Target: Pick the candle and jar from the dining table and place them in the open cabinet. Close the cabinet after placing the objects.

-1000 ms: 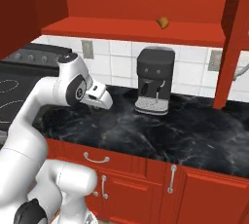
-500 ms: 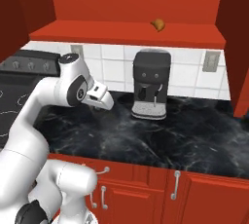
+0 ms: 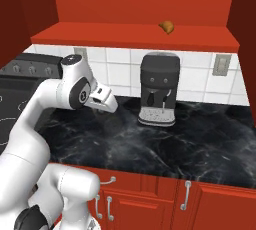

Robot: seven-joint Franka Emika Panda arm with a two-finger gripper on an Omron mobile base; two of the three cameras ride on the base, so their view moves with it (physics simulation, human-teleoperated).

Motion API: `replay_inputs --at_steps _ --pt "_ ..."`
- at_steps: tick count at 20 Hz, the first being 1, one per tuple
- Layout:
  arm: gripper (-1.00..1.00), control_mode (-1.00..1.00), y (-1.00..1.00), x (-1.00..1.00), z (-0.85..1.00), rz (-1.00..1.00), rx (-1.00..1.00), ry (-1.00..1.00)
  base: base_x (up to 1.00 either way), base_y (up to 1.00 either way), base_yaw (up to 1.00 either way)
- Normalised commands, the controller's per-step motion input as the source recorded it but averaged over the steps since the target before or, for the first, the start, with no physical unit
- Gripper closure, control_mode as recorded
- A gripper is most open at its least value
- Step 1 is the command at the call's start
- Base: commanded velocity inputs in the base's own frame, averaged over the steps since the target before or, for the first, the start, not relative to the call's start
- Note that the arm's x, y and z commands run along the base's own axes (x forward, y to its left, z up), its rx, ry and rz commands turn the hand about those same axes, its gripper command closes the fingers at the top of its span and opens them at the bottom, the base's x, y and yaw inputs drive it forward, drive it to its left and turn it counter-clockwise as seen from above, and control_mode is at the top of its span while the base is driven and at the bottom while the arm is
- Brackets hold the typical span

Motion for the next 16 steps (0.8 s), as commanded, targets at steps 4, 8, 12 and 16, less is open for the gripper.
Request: replay_inputs --at_steps 4,8,12,16 --pt "1.00 -1.00 0.02 -0.01 0.22 0.04 -0.01 -0.09 0.00 0.00 0.00" --pt "1.00 -1.00 0.01 -0.11 0.35 0.10 -0.02 -0.11 0.00 0.00 0.00" --pt "1.00 -1.00 0.00 -0.08 0.32 0.17 0.00 -0.09 0.00 0.00 0.00" --pt "1.00 -1.00 -0.02 -0.30 0.22 0.24 -0.02 -0.10 0.00 0.00 0.00"
